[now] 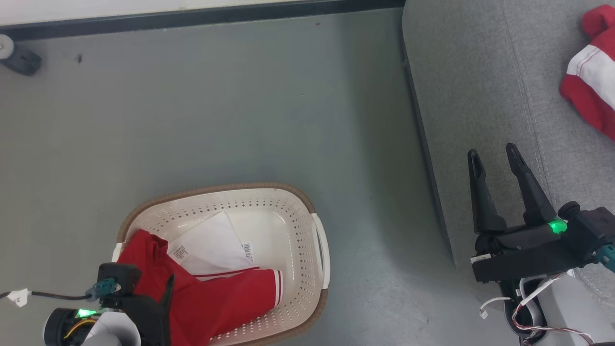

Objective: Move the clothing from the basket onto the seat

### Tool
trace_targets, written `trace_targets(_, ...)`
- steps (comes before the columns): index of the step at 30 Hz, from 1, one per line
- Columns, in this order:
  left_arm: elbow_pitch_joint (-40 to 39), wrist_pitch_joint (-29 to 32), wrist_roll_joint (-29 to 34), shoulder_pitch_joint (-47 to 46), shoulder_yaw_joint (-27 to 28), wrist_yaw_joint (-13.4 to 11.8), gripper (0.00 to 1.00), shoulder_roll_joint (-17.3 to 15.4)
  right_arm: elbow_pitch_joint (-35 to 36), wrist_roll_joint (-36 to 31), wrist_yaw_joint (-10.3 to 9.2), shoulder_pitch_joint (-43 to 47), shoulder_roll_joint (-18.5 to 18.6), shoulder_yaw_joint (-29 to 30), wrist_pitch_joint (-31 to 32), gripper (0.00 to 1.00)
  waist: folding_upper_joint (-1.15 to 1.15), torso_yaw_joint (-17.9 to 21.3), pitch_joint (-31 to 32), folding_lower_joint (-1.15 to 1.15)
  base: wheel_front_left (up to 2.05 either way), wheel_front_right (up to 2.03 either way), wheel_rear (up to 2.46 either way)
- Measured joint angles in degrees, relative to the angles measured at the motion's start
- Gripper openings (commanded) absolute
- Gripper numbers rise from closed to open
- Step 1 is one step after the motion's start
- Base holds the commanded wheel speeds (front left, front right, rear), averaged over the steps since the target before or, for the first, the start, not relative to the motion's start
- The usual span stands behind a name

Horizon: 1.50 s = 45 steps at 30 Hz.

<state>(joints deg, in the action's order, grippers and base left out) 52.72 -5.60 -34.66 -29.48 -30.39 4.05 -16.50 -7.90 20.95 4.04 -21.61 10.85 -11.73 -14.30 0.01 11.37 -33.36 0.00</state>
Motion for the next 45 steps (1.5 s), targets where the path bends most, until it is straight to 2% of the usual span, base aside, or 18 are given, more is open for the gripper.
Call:
trace_targets(10, 3.9, 1.1, 4.2, -3.2, -4.1, 0.5, 1.0, 0.2, 0.2, -0.9, 0.2, -1.8, -1.4, 0.0, 0.0, 1.0, 0.0, 1.0, -3.3, 0.0, 0.0, 0.0, 0.0)
trace_targets(21, 8.2, 2.6, 6.3, -5.3, -5.7, 0.5, 1.0, 0.4, 0.2, -1.9, 0.58, -2.7, -2.7, -0.2, 0.0, 1.0, -0.01, 2.3, -6.3, 0.0, 0.0, 0.0, 0.0)
trace_targets(41, 15.9, 10.2, 16.3, -9.4, -14.7, -4.1, 1.0, 0.4, -0.2, -3.3, 1.34, -4.9, -3.6, -0.2, -0.3, 1.0, -0.01, 4.1, -10.2, 0.0, 0.0, 0.0, 0.0)
trace_targets(45, 17.1, 11.8, 17.2, -9.9, -15.8, -3.5, 1.0, 0.5, -0.3, -3.4, 1.37, -4.9, -3.9, -0.1, -0.3, 1.0, -0.01, 4.2, -10.2, 0.0, 0.0, 0.0, 0.0)
